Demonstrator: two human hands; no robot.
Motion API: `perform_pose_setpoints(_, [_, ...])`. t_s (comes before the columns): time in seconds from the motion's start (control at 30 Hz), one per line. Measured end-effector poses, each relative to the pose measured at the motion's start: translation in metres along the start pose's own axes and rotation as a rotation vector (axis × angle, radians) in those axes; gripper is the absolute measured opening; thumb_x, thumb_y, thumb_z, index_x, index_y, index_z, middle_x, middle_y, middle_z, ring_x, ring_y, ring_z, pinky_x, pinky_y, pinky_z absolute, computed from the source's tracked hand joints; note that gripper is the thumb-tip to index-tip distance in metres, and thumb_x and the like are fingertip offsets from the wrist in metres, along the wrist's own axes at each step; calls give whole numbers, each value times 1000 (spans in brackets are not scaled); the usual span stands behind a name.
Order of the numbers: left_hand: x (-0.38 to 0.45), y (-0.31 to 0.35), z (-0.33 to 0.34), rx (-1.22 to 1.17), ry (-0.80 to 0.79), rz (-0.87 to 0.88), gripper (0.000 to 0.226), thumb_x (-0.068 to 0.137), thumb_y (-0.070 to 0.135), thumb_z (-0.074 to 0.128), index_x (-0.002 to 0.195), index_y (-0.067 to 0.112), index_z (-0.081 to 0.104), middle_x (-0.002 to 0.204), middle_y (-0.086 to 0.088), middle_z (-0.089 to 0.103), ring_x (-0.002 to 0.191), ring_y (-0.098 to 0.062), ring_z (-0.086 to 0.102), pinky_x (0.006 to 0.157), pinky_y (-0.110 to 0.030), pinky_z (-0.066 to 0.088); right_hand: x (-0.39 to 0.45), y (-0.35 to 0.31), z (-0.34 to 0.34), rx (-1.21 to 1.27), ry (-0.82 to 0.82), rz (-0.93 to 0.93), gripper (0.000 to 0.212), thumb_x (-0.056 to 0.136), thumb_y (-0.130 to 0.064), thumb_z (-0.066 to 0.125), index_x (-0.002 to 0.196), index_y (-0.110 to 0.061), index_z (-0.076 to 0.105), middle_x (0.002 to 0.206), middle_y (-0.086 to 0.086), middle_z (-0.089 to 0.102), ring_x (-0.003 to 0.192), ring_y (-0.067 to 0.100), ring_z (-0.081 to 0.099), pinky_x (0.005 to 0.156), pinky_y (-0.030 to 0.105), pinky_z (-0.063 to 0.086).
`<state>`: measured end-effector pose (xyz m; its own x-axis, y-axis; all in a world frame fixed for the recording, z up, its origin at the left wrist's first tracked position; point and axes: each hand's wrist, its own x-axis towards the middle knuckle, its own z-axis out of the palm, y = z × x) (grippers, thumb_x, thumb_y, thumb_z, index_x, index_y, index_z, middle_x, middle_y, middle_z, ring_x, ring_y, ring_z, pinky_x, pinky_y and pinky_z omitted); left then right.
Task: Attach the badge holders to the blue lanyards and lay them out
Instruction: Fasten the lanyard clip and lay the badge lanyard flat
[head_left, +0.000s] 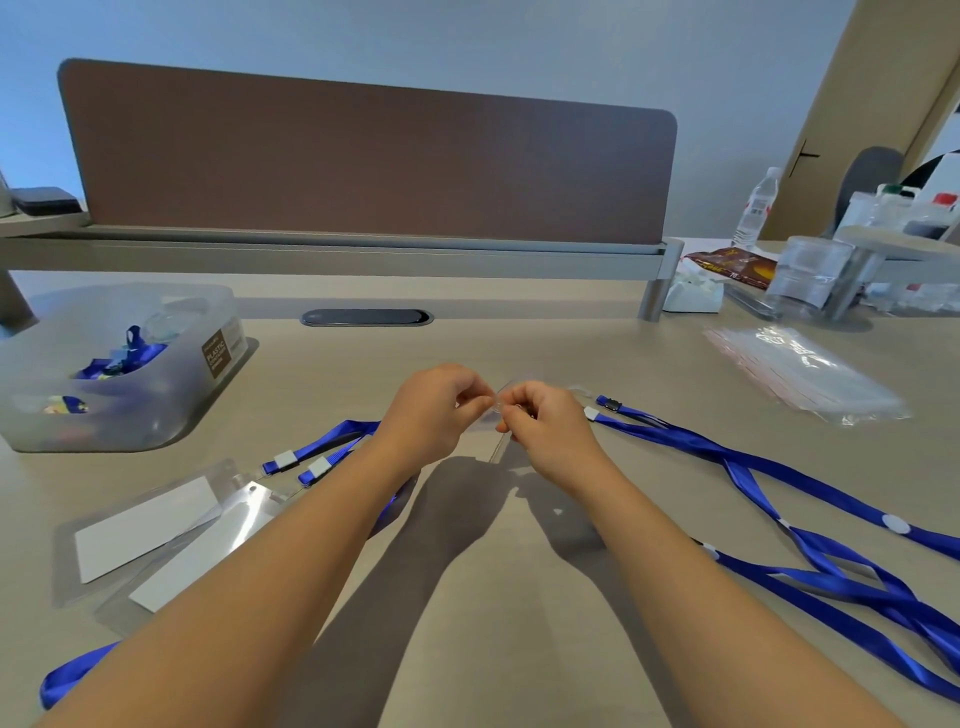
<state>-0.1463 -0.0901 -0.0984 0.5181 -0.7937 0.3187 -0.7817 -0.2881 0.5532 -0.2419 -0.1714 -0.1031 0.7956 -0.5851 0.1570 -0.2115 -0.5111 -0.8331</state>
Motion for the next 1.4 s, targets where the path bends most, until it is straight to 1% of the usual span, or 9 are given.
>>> perform_pose_setpoints(0.13, [0, 0, 1, 14, 14, 8, 15, 87, 15, 50, 94, 5, 59, 99, -14, 63, 84, -20, 52, 81, -35, 45, 1, -1, 1, -42, 4, -6, 23, 92, -8, 41, 103, 0, 60, 67, -11, 51, 81, 15, 52, 78, 33, 44])
perform_pose_setpoints(0.27, [0, -1, 1, 17, 11, 19, 15, 87, 16, 50, 94, 6, 59, 99, -14, 63, 85, -17, 51, 82, -35, 45, 3, 0, 1, -44, -16, 0, 22, 93, -9, 41, 104, -1, 59, 69, -11, 51, 72, 8, 51, 76, 29, 42])
perform_pose_setpoints(0.47, [-11, -3, 4, -217, 42, 15, 29, 78, 17, 63, 105, 11, 54, 100, 2, 55, 95, -14, 51, 88, -30, 43, 5, -6, -12, 308, -54, 64, 21, 93, -7, 44, 78, -19, 54, 70, -1, 51, 62, 8, 49, 62, 17, 46])
perform_pose_setpoints(0.6, [-12, -2, 2, -218, 223, 6, 17, 83, 8, 55, 100, 6, 59, 99, -11, 65, 89, -21, 56, 78, -34, 47, 2, -10, -17, 348, -89, 60, 20, 91, -9, 49, 77, -23, 54, 70, 0, 52, 53, 10, 47, 51, 18, 42])
perform_pose_setpoints(0.7, [-13, 0, -10, -197, 337, 58, 16, 83, 4, 54, 97, 3, 62, 97, -18, 67, 84, -22, 55, 70, -26, 45, -1, -14, -17, 354, -85, 51, 16, 86, -9, 59, 80, -23, 53, 68, 0, 52, 50, 12, 47, 49, 20, 40])
perform_pose_setpoints(0.97, [-18, -16, -49, -61, 477, 56, 22, 85, 3, 51, 104, 1, 60, 104, -21, 64, 93, -32, 56, 76, -29, 39, -5, -23, -12, 23, -169, 87, 11, 85, -5, 55, 94, -10, 52, 75, 0, 53, 55, 11, 48, 52, 19, 40])
perform_pose_setpoints(1.23, [24, -63, -47, -8, 429, -72, 25, 87, 4, 47, 109, 3, 57, 106, -20, 62, 97, -32, 53, 78, -28, 36, 59, -18, 3, -128, -134, 96, 18, 93, -18, 44, 92, -4, 55, 66, 0, 45, 60, 16, 40, 54, 25, 30])
perform_pose_setpoints(1.33, [57, -76, -56, -1, 397, -125, 25, 87, 4, 47, 109, 4, 57, 109, -19, 61, 99, -32, 53, 80, -31, 40, 101, -30, 5, -127, -130, 80, 10, 90, -10, 44, 82, -13, 46, 71, -1, 44, 63, 16, 39, 54, 24, 31])
perform_pose_setpoints(1.4, [80, -78, -73, 8, 382, -150, 24, 86, 3, 47, 107, 4, 59, 109, -19, 62, 100, -32, 53, 81, -35, 42, 130, -49, -3, -107, -129, 63, 14, 88, -1, 41, 93, -12, 47, 83, 1, 48, 62, 9, 40, 54, 21, 34])
